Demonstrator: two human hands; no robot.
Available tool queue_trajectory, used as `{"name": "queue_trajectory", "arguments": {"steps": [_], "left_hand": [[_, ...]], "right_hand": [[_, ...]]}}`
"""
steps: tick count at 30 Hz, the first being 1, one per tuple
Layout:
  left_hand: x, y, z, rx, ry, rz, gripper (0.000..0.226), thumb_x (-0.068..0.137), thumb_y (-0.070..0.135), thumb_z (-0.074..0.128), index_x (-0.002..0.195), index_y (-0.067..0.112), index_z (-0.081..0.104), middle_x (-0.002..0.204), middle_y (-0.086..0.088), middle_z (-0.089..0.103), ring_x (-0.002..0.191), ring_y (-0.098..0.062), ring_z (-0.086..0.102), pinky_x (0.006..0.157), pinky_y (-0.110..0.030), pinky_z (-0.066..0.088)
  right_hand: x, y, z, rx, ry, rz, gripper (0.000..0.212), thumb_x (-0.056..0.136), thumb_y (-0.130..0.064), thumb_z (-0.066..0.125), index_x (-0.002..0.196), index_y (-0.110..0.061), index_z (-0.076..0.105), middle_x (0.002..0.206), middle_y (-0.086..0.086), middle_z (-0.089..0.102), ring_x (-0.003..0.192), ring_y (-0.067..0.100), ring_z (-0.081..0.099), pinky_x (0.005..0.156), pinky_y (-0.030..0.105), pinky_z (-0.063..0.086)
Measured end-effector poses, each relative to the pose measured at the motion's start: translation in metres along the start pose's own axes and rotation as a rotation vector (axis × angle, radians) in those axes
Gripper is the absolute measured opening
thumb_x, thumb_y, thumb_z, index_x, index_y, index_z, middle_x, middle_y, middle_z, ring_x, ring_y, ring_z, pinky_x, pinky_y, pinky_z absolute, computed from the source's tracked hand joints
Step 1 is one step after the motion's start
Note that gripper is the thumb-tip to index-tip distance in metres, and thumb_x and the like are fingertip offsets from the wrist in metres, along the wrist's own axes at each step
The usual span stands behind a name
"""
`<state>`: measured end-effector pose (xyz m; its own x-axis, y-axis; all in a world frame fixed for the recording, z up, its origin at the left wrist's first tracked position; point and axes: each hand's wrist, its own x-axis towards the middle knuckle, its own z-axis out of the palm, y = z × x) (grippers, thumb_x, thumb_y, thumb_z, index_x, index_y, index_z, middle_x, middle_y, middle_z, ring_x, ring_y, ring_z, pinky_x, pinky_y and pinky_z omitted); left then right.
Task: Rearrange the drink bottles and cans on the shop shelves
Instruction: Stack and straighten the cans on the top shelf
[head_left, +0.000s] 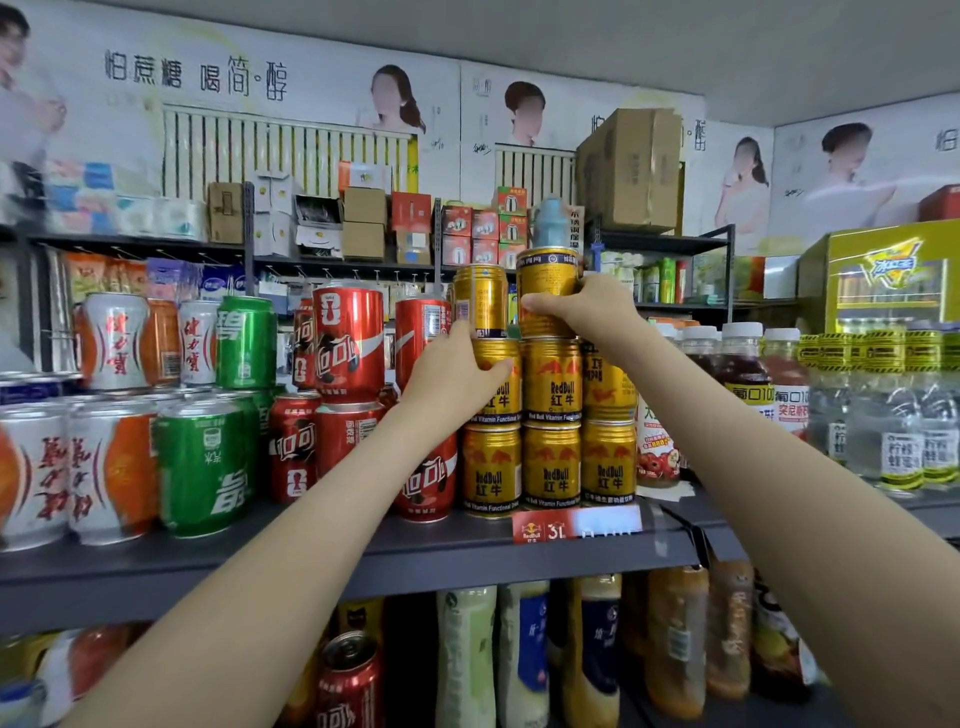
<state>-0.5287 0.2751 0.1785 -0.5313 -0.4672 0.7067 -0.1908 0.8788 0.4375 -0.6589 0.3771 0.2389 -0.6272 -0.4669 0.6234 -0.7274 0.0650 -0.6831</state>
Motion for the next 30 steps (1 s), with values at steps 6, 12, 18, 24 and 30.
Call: {"name": "queue_trajectory", "arguments": {"steps": [6, 12, 18, 24, 30], "left_hand": [[0.001, -0.003, 0.002, -0.032, 0.010, 0.020, 0.058, 0.088, 0.044, 0.060, 0.133, 0.013, 0.041, 0.116, -0.003, 0.059, 0.103, -0.019, 0.057, 0.081, -0.029, 0.049], [-0.001, 0.005, -0.005, -0.029, 0.163, 0.099, 0.045, 0.091, 0.045, 0.053, 0.127, 0.018, 0.051, 0.123, -0.003, 0.052, 0.116, -0.019, 0.049, 0.090, -0.027, 0.040], [0.011, 0.039, -0.057, -1.117, -0.185, -0.342, 0.072, 0.088, 0.066, 0.039, 0.117, 0.003, 0.053, 0.109, -0.022, 0.064, 0.097, -0.030, 0.067, 0.085, -0.038, 0.056], [0.016, 0.043, -0.068, -1.174, -0.307, -0.257, 0.037, 0.089, 0.032, 0.062, 0.116, 0.009, 0.053, 0.110, -0.019, 0.063, 0.099, -0.030, 0.066, 0.082, -0.039, 0.057], [0.013, 0.038, -0.040, -1.024, -0.013, 0.000, 0.035, 0.092, 0.024, 0.059, 0.120, 0.007, 0.049, 0.101, -0.007, 0.064, 0.091, -0.016, 0.066, 0.089, -0.033, 0.054]], "right_hand": [[-0.001, -0.003, 0.001, -0.004, 0.003, -0.020, 0.052, 0.074, -0.041, 0.076, 0.111, -0.012, 0.055, 0.107, 0.006, 0.064, 0.098, 0.022, 0.063, 0.086, 0.037, 0.053], [-0.016, 0.003, 0.000, 0.007, 0.146, -0.291, 0.060, 0.077, -0.032, 0.076, 0.127, -0.013, 0.049, 0.114, -0.003, 0.059, 0.103, 0.011, 0.056, 0.084, 0.023, 0.048], [-0.023, -0.007, -0.017, -0.340, 0.121, -0.867, 0.066, 0.078, -0.016, 0.075, 0.135, -0.006, 0.043, 0.134, 0.010, 0.051, 0.126, 0.021, 0.044, 0.108, 0.032, 0.035], [-0.016, -0.018, -0.020, -0.494, 0.111, -1.025, 0.068, 0.083, 0.001, 0.062, 0.144, -0.014, 0.036, 0.152, 0.010, 0.031, 0.143, 0.022, 0.013, 0.117, 0.042, 0.014], [-0.032, -0.042, -0.012, 0.672, -0.245, -0.134, 0.029, 0.090, -0.019, 0.051, 0.119, -0.015, 0.055, 0.113, 0.015, 0.063, 0.103, 0.027, 0.063, 0.095, 0.048, 0.050]]}}
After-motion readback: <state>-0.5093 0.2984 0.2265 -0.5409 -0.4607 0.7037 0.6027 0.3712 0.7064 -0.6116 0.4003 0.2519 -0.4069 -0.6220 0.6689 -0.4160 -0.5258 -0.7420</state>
